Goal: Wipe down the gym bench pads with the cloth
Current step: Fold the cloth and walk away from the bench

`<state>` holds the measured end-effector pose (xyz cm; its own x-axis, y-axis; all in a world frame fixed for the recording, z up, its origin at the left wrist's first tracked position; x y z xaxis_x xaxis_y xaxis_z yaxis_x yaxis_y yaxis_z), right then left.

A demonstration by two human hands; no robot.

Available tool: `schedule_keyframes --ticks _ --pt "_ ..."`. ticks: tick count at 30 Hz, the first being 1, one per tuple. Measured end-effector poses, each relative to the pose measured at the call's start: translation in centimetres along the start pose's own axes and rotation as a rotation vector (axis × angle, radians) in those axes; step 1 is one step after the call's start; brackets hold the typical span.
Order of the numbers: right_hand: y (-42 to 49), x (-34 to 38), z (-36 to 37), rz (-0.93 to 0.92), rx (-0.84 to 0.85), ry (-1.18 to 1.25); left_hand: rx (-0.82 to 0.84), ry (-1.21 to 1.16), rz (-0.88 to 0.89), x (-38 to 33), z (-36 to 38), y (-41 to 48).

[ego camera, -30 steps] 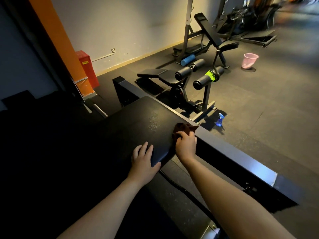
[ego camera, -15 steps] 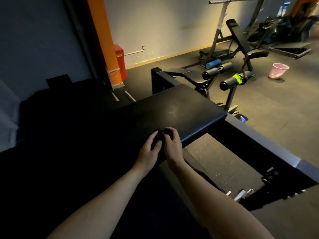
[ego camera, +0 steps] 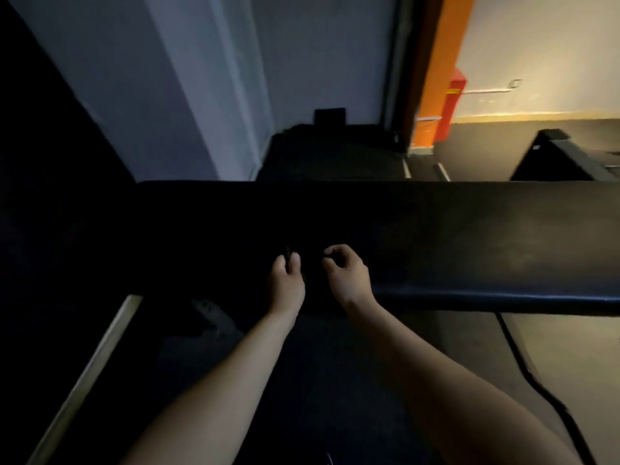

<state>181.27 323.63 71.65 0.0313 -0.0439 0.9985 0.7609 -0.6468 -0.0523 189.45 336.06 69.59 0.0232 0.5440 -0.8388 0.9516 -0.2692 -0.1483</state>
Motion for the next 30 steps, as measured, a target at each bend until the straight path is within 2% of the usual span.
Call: schedule_keyframes --ticks 4,7,9,12,14,16,19,25,30 --pt "-1.6 -0.1 6.4 -0.039 0.138 -0.018 -0.189 -0.203 -0.288 4.7 -5.7 -0.5" --pt "-3.1 0.2 10.1 -0.043 0.247 0.033 -0.317 -0.298 -0.341 7.5 -9.6 -1.3" --pt "-3.7 0.3 11.6 -0.035 0.309 0.064 -0.334 -0.356 -0.351 8.2 -10.8 -1.8" --pt "-4.5 0.5 14.8 -0.025 0.414 0.098 -0.364 -0.452 -0.325 9.4 -13.3 -3.1" --pt "-4.5 0.8 17.3 -0.073 0.451 0.112 -0.304 -0.484 -0.300 10.3 -14.9 -3.5" --pt "-4.4 1.1 19.9 -0.093 0.474 0.124 -0.253 -0.425 -0.269 11.3 -16.3 -3.4" --pt "-4.6 1.3 24.7 -0.048 0.515 0.173 -0.289 -0.302 -0.284 13.3 -19.4 -2.6" --pt "-4.1 2.0 35.3 0.041 0.568 0.232 -0.227 -0.466 -0.226 16.4 -26.0 1.2" --pt "-0.6 1.5 45.0 -0.024 0.589 0.069 -0.286 -0.198 -0.107 18.5 -34.1 8.1"
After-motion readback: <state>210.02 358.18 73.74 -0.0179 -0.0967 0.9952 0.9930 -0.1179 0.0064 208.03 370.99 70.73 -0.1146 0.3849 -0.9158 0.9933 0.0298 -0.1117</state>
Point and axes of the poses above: each hand's wrist, its own y-axis towards the middle knuckle, its own z-axis out of the palm, x = y × z, the point moved 5 cm from there along y, towards the middle knuckle, and after that the axes turned 13 degrees about y, right-handed, at the moved point
